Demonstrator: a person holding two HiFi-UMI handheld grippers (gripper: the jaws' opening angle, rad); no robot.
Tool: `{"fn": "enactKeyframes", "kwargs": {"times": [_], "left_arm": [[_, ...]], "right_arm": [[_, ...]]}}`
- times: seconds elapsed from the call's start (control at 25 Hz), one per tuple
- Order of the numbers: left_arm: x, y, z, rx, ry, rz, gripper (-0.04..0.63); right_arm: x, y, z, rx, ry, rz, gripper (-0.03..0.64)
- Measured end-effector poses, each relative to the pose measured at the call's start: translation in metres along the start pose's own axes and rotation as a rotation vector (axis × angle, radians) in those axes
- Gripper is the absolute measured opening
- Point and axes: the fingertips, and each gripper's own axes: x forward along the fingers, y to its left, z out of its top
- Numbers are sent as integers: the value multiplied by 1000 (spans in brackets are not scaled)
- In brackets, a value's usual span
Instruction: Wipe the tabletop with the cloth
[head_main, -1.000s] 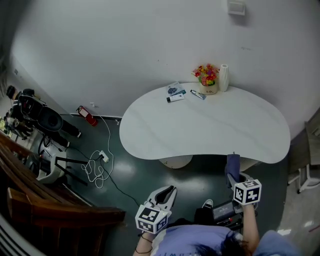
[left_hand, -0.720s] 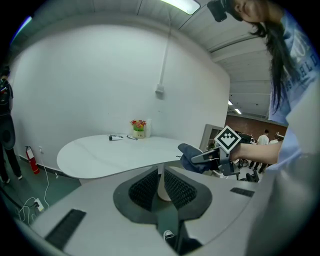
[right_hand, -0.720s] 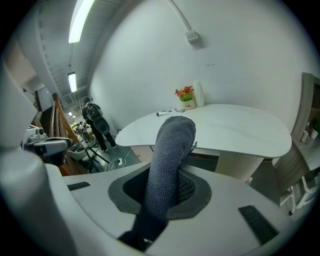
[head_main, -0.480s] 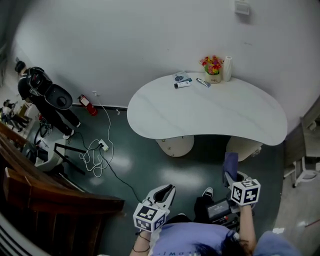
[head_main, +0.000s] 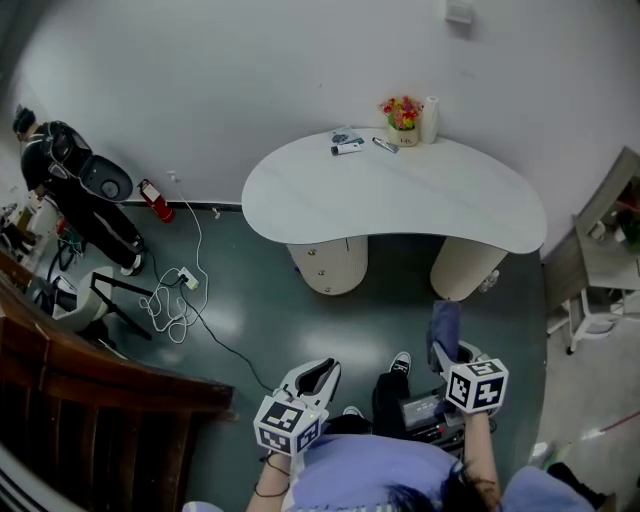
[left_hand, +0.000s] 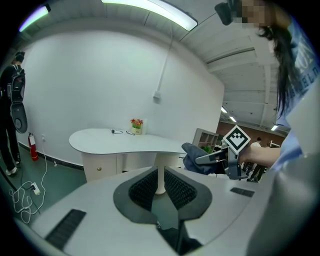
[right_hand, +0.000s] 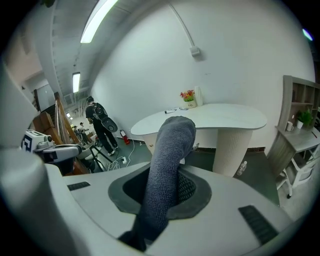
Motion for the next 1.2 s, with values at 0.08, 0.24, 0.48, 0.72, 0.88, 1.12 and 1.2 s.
{"fn": "enactKeyframes", "kwargs": {"times": [0.08,0.24,0.48,0.72,0.88,1.12,1.2], "left_arm": [[-7,-7,-3,9,-3,-19,34],[-19,-15,-11,25,1,-39,34],[-34,-21,-14,32,-15,-50,34],[-45,-22,-15,24,-33,-42,34],[-47,-21,-17,26,-36,-49,34],[-48,-22,-15,30,-44,-59,34],[-49,-20,-14,28,-48,-59,34]], "right_arm": [[-9,8,-9,2,-6,0,71],[-24,24,-23,-1,-15,1,71],[-41,31,-33,9,-35,13,71],[-49,32,-33,7,-40,12,71],[-47,37,-34,1,-39,19,71],[-46,41,-38,-9,-26,21,71],[-46,42,-39,-9,-25,23,71]]}}
